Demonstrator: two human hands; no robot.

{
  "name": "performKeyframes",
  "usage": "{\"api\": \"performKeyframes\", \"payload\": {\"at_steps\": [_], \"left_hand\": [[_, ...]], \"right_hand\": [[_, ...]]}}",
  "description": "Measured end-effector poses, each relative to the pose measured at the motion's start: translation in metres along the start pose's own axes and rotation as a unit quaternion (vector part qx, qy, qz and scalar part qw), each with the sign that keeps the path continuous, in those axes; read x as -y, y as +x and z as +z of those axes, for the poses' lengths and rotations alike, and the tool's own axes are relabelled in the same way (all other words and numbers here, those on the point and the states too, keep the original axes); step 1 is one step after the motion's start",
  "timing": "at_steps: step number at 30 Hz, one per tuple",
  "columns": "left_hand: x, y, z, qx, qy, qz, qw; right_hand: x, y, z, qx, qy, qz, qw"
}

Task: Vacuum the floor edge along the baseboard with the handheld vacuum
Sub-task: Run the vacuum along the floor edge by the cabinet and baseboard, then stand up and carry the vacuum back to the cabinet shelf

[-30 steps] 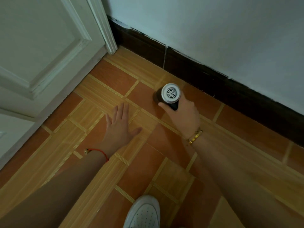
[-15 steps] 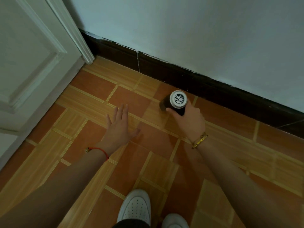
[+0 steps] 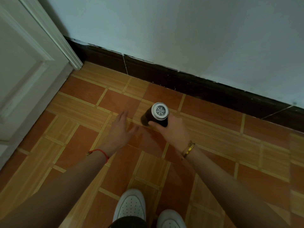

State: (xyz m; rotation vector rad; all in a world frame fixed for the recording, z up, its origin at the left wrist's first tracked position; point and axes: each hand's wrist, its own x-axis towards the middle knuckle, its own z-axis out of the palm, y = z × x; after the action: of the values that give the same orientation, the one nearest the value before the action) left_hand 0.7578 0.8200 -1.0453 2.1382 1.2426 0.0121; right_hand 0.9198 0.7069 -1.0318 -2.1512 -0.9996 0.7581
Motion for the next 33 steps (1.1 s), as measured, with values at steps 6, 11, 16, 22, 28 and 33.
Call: {"api": "performKeyframes", "payload": {"at_steps": [6,11,16,22,28,33], "left_hand": [[-0.002,0.003,-0.005,-0.026,-0.159,-0.073,0.984],[-0.005,0.006,-0.014,0.075,-0.544,-0.246,0.799],[-0.011,0.002,-0.020,0.092,-0.635,-0.232,0.731],[-0.009,-0.002,-0.024,0.083,-0.662,-0.224,0.711],[-0.003,-0.003,-0.024,0.054,-0.667,-0.200,0.715],[-0.004,0.001,-0.025,0.037,-0.676,-0.189,0.712]], "right_hand": [[0.004,-0.003,-0.002,0.084,0.317,0.148,0.933],[0.000,0.004,-0.007,0.155,0.439,0.234,0.854],[0.000,0.001,0.000,0.224,0.470,0.263,0.813],[0.000,-0.001,0.005,0.248,0.468,0.257,0.808],[0.005,0.001,0.011,0.255,0.474,0.255,0.804],[0.006,0.004,0.015,0.254,0.478,0.239,0.806]]}}
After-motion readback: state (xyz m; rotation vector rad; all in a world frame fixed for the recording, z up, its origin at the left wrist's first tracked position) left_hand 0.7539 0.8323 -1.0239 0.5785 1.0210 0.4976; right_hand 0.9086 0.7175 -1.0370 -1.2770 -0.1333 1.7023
